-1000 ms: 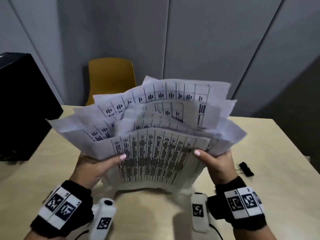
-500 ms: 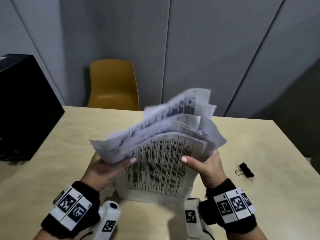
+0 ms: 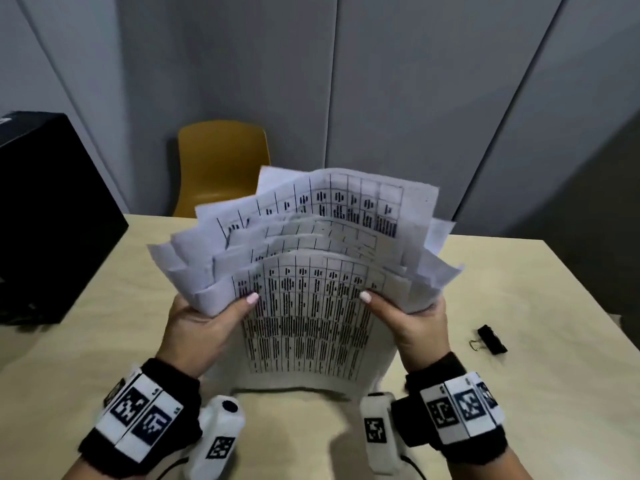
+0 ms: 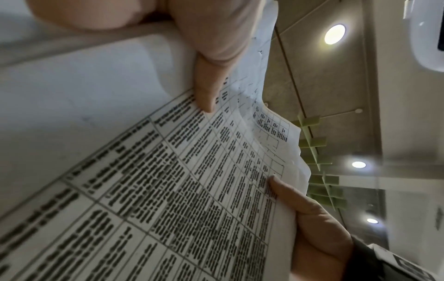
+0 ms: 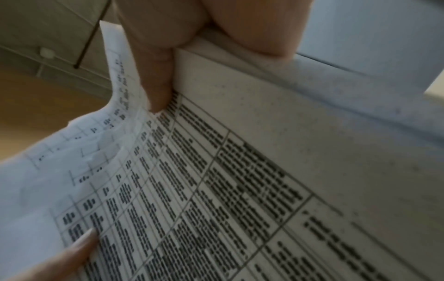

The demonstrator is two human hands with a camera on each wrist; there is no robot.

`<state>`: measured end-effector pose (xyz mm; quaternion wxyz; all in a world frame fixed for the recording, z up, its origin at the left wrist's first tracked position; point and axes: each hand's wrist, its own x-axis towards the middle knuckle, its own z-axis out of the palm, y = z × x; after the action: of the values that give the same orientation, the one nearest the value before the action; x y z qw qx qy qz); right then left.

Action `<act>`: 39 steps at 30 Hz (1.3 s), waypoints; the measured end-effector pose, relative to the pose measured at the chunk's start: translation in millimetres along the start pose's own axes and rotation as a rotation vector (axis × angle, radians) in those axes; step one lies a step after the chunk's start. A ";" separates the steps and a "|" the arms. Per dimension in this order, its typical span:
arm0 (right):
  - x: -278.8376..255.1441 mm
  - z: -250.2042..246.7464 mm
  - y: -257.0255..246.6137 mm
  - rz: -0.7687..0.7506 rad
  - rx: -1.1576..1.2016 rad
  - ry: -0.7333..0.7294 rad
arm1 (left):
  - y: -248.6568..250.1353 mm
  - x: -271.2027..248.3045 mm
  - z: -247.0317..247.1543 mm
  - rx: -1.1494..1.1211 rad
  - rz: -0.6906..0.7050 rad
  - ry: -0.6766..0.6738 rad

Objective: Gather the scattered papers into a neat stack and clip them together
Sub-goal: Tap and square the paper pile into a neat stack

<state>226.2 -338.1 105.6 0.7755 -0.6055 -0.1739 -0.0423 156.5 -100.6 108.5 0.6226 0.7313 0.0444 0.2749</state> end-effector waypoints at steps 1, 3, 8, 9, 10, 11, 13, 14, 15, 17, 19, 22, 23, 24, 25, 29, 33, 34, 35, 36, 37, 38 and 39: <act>-0.5 -1.6 -3.4 -0.022 0.003 0.007 | 2.2 0.8 -2.5 -0.011 0.032 -0.010; -2.9 -8.8 -2.8 -0.001 0.019 -0.003 | 7.4 -1.3 -4.4 -0.072 0.055 -0.006; -8.1 -3.9 -1.5 0.070 0.055 -0.022 | 13.0 -14.0 -0.7 -0.127 0.025 -0.098; -8.1 1.1 -3.3 0.048 0.033 -0.046 | 13.0 -14.2 1.7 -0.098 0.022 -0.137; -8.6 3.2 -2.9 0.031 0.029 -0.058 | 15.3 -14.5 4.2 -0.095 0.029 -0.159; -8.1 3.7 -3.6 0.020 0.031 -0.055 | 14.3 -13.1 3.9 -0.099 0.035 -0.146; -7.9 0.4 -4.8 0.021 0.027 -0.014 | 10.0 -10.7 -1.1 -0.137 0.025 -0.105; -8.9 -2.0 -4.9 0.039 0.025 0.001 | 7.4 -10.2 -4.6 -0.149 0.012 -0.096; -10.0 -2.2 -5.2 0.060 0.014 0.006 | 5.7 -10.4 -5.9 -0.148 0.000 -0.091; -12.4 0.4 -2.6 0.076 -0.009 -0.017 | 5.8 -14.5 -3.1 -0.122 0.000 -0.116; -14.1 3.7 -1.0 0.075 -0.017 -0.047 | 7.0 -15.7 -1.1 -0.107 0.019 -0.131; -13.7 -2.7 -0.2 0.074 0.041 -0.024 | 3.5 -8.7 -10.3 -0.146 0.030 -0.113; -14.1 -4.1 -0.2 0.075 0.059 -0.035 | 1.7 -7.8 -13.4 -0.158 0.025 -0.123; -14.8 -3.5 0.4 0.072 0.062 -0.052 | 1.4 -8.2 -14.2 -0.149 0.020 -0.130; -16.0 -0.5 0.6 0.069 0.052 -0.074 | 2.8 -10.4 -13.2 -0.131 0.016 -0.135; -15.9 4.6 0.1 0.073 0.044 -0.075 | 5.0 -10.1 -9.8 -0.094 0.017 -0.176; -17.2 -1.3 5.8 0.100 0.004 -0.025 | -9.2 -6.6 -15.1 -0.078 -0.021 -0.118; -17.4 1.1 7.5 0.096 -0.024 -0.037 | -13.7 -7.4 -13.0 -0.078 -0.052 -0.108; -17.2 3.1 10.6 0.089 -0.050 -0.042 | -12.8 -8.8 -9.2 -0.064 -0.073 -0.070; -16.6 5.9 12.2 0.083 -0.062 -0.032 | -15.8 -9.5 -5.8 -0.044 -0.063 -0.040; -15.7 6.7 13.6 0.078 -0.061 -0.024 | -16.0 -9.9 -1.3 -0.023 -0.045 -0.020; -14.6 7.1 14.3 0.064 -0.058 -0.007 | -17.8 -9.9 0.0 -0.014 -0.041 -0.009; -13.1 6.6 15.3 0.032 -0.063 0.011 | -14.3 -8.8 1.8 0.010 -0.026 0.017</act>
<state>216.8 -329.7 88.6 0.7576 -0.6321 -0.1584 -0.0386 153.8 -102.6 92.0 0.6221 0.7314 0.0606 0.2727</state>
